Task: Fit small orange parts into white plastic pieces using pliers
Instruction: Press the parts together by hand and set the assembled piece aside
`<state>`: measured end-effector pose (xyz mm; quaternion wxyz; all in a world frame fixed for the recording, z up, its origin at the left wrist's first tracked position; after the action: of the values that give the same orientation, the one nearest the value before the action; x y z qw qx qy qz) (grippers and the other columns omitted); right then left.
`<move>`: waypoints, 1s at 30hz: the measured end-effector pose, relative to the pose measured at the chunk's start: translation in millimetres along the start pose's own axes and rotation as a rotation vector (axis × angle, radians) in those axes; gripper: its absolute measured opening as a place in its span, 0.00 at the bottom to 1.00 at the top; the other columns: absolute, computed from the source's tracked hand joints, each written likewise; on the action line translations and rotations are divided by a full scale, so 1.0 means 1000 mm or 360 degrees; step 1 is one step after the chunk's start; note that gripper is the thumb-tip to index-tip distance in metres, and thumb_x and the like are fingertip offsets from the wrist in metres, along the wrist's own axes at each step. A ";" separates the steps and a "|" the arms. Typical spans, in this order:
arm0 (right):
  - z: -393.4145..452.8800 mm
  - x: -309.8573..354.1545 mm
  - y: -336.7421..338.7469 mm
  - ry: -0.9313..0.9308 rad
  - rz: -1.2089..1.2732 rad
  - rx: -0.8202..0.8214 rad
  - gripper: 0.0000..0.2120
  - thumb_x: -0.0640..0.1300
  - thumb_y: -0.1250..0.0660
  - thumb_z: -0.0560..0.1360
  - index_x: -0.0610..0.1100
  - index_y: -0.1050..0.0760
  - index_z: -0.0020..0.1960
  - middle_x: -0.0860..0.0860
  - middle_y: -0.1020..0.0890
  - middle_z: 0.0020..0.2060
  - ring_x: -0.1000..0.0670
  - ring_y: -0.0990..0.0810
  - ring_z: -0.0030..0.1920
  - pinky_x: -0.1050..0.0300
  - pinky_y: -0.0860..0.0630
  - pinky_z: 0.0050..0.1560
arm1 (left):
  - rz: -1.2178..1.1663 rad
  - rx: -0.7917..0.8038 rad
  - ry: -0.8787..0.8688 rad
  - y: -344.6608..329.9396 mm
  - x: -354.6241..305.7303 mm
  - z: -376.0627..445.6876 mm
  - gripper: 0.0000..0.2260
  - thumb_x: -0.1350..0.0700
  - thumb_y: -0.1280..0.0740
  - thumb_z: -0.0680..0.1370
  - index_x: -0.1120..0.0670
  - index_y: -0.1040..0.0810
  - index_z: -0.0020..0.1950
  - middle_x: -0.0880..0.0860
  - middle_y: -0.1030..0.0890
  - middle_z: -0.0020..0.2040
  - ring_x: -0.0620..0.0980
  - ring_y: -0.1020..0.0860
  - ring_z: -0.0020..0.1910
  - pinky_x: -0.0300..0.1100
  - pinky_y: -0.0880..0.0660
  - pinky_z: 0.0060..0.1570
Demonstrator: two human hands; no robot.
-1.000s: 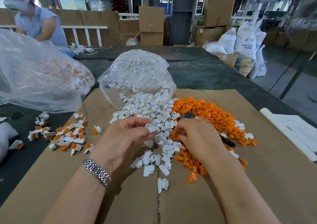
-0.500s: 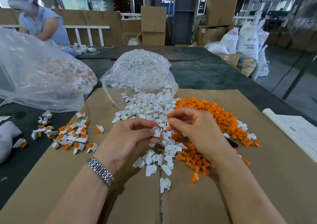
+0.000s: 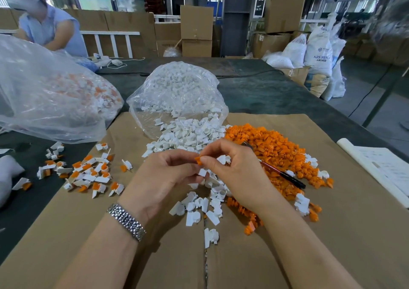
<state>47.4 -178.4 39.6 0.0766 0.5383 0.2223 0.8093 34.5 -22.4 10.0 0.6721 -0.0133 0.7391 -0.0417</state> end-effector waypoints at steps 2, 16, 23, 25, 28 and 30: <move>0.000 0.000 -0.001 -0.0002 -0.0061 -0.0024 0.03 0.44 0.29 0.79 0.51 0.20 0.50 0.57 0.18 0.44 0.59 0.21 0.51 0.64 0.24 0.53 | -0.0081 -0.0014 0.0018 0.001 0.000 0.000 0.08 0.69 0.27 0.74 0.57 0.13 0.47 0.59 0.13 0.48 0.59 0.13 0.46 0.39 0.17 0.45; -0.002 -0.008 0.004 -0.0117 -0.0203 -0.0121 0.06 0.42 0.30 0.75 0.50 0.26 0.42 0.54 0.20 0.37 0.56 0.23 0.37 0.64 0.25 0.36 | 0.0270 -0.0089 -0.0098 0.007 -0.006 -0.002 0.10 0.65 0.26 0.76 0.53 0.14 0.53 0.53 0.12 0.45 0.51 0.13 0.45 0.35 0.19 0.46; -0.003 -0.005 -0.007 -0.0034 -0.0420 -0.0025 0.06 0.46 0.30 0.74 0.52 0.26 0.42 0.56 0.22 0.34 0.55 0.23 0.35 0.59 0.24 0.35 | 0.0703 -0.0097 -0.0214 0.002 -0.009 -0.002 0.10 0.60 0.27 0.77 0.46 0.14 0.54 0.45 0.12 0.41 0.42 0.14 0.43 0.35 0.23 0.48; -0.003 -0.005 -0.008 -0.0021 -0.0509 -0.0029 0.06 0.46 0.30 0.74 0.52 0.27 0.43 0.57 0.23 0.33 0.56 0.25 0.34 0.62 0.27 0.35 | 0.0751 -0.0064 -0.0248 0.000 -0.011 -0.003 0.13 0.60 0.26 0.76 0.45 0.15 0.56 0.42 0.13 0.45 0.40 0.15 0.45 0.30 0.22 0.44; -0.003 -0.007 -0.004 -0.0042 -0.0516 -0.0115 0.07 0.46 0.29 0.73 0.51 0.28 0.41 0.57 0.25 0.31 0.57 0.26 0.33 0.62 0.30 0.34 | 0.0689 0.0106 -0.0315 -0.008 -0.011 -0.004 0.24 0.64 0.24 0.73 0.43 0.20 0.64 0.42 0.15 0.54 0.43 0.16 0.50 0.32 0.21 0.48; -0.003 -0.007 -0.002 -0.0069 -0.0473 -0.0153 0.08 0.45 0.29 0.72 0.51 0.29 0.40 0.56 0.25 0.31 0.57 0.26 0.32 0.61 0.30 0.33 | 0.0696 0.0153 -0.0356 -0.011 -0.012 -0.004 0.26 0.66 0.24 0.74 0.43 0.22 0.65 0.44 0.16 0.55 0.44 0.16 0.50 0.36 0.20 0.50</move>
<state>47.6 -180.5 31.7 0.2260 0.5125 0.2586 0.7870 30.9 -32.1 23.2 0.7426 0.1745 0.6426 0.0714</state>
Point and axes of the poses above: each hand's wrist, its own z-axis towards the middle knuckle, its own y-axis out of the back of the hand, x = y × z, the point moved 7 cm from there along z, towards the middle knuckle
